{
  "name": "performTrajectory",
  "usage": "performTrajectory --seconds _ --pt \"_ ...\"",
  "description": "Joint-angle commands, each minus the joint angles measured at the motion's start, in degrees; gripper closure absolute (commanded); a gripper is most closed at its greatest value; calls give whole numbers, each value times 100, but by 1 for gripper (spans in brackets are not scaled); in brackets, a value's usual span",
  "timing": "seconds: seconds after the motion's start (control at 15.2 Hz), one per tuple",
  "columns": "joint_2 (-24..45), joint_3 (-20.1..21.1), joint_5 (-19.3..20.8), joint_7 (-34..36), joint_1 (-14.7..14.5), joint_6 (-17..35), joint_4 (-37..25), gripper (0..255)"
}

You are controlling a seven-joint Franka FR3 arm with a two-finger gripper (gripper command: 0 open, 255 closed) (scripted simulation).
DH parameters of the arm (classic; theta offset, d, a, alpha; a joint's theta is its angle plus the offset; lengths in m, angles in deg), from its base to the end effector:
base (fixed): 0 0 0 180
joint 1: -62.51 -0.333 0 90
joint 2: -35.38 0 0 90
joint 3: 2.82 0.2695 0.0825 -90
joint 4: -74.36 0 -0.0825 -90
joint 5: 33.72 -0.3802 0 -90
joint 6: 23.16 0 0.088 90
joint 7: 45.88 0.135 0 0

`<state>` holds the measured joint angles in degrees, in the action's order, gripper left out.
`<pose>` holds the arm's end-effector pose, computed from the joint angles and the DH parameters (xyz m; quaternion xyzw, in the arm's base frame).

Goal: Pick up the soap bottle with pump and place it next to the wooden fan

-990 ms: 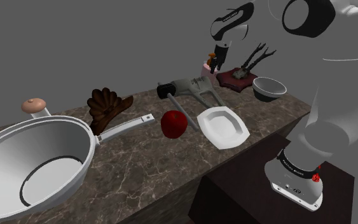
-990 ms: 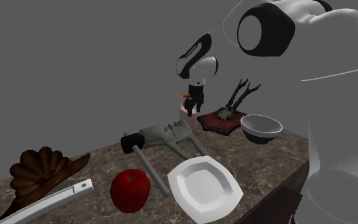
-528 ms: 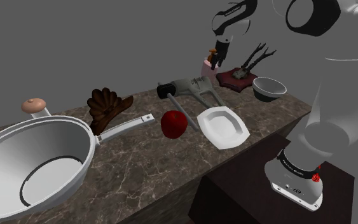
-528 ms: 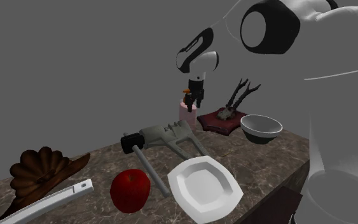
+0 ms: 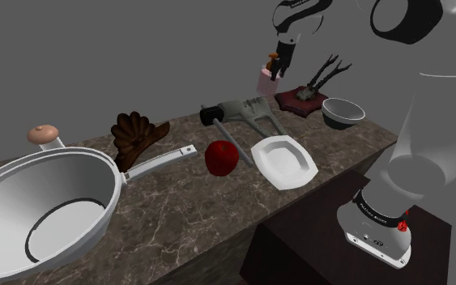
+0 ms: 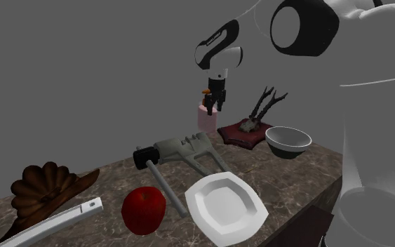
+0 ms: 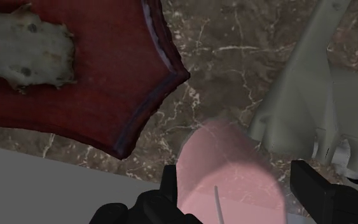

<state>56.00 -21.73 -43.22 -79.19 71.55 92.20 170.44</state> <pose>0.5724 -0.2737 0.3328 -0.9996 -0.0209 -0.0082 0.0156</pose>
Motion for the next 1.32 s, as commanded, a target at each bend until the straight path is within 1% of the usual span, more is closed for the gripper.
performTrajectory --seconds 0.0,0.66,1.25 --pt "-56 -11 26 18 -2 -139 -88 255" --pt "-217 -45 108 94 3 -840 -640 255" --pt "-249 -65 137 140 37 -1517 -1289 255"
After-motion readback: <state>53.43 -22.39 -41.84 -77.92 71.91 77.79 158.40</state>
